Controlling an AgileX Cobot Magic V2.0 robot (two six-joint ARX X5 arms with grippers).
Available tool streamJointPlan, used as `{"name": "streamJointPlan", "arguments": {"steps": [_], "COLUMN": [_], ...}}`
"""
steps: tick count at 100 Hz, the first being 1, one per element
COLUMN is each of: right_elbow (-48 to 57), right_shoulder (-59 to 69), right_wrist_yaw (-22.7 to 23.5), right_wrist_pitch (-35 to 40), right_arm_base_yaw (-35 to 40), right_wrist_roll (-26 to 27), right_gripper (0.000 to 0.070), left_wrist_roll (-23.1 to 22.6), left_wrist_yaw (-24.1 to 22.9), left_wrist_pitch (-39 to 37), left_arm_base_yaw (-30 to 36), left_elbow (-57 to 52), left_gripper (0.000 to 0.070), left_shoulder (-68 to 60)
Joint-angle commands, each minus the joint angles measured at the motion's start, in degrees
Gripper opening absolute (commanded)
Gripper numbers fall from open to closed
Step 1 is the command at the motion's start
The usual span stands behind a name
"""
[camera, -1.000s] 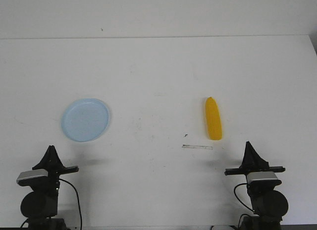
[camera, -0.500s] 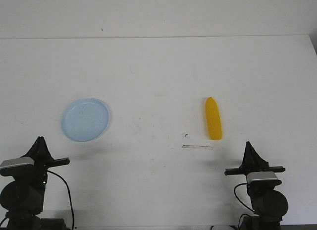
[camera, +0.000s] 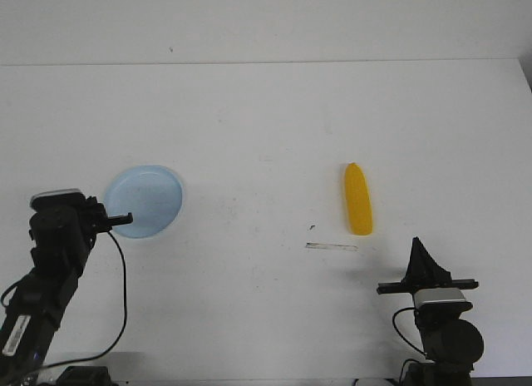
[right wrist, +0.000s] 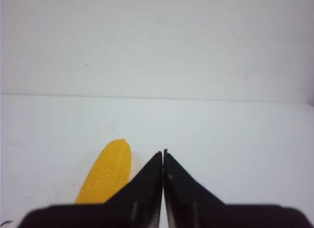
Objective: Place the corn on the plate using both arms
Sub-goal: 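Reach the left gripper to the near rim of the light blue plate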
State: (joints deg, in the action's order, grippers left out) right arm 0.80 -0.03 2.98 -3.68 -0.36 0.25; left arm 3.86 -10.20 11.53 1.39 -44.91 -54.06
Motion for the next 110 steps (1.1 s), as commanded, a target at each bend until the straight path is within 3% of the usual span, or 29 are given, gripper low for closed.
{"name": "streamJointPlan", "arguments": {"steps": [1,27,43,72,95,100,110], "right_elbow": [-0.07,-0.07,-0.07,-0.07,-0.07,-0.07,-0.07], "right_shoulder": [0.09,0.09,0.09,0.09,0.09,0.09,0.09], "right_wrist_yaw": [0.00,0.00,0.00,0.00,0.00,0.00,0.00], "right_wrist_pitch": [-0.61,-0.59,-0.59,-0.61,-0.59,-0.59,-0.59], "right_arm_base_yaw": [0.13,0.13,0.13,0.13,0.13,0.13,0.13], "right_wrist_roll": [-0.11,-0.11,-0.11,-0.11,-0.11,-0.11,-0.11], "right_gripper": [0.0000,0.0000,0.0000,0.0000,0.0000,0.0000,0.0000], "left_wrist_roll": [0.46,3.74,9.51,9.55,9.51,9.53,9.51], "left_wrist_yaw": [1.29,9.73,16.37,29.90,32.76,32.76,32.76], "left_wrist_pitch": [0.28,13.11,19.28,23.58,24.04,24.30,25.16], "left_arm_base_yaw": [0.04,-6.97,-13.88,-20.28,-22.69,-22.71,-22.71], "left_elbow": [-2.89,-14.99,-20.41,-22.16,-22.16,-22.16,-22.16], "left_gripper": [0.0001,0.0001,0.0001,0.0001,0.0007,0.0055,0.0249], "left_shoulder": [-3.98,-17.35,-23.67,-32.02,-36.68,-37.68,-39.36]}}
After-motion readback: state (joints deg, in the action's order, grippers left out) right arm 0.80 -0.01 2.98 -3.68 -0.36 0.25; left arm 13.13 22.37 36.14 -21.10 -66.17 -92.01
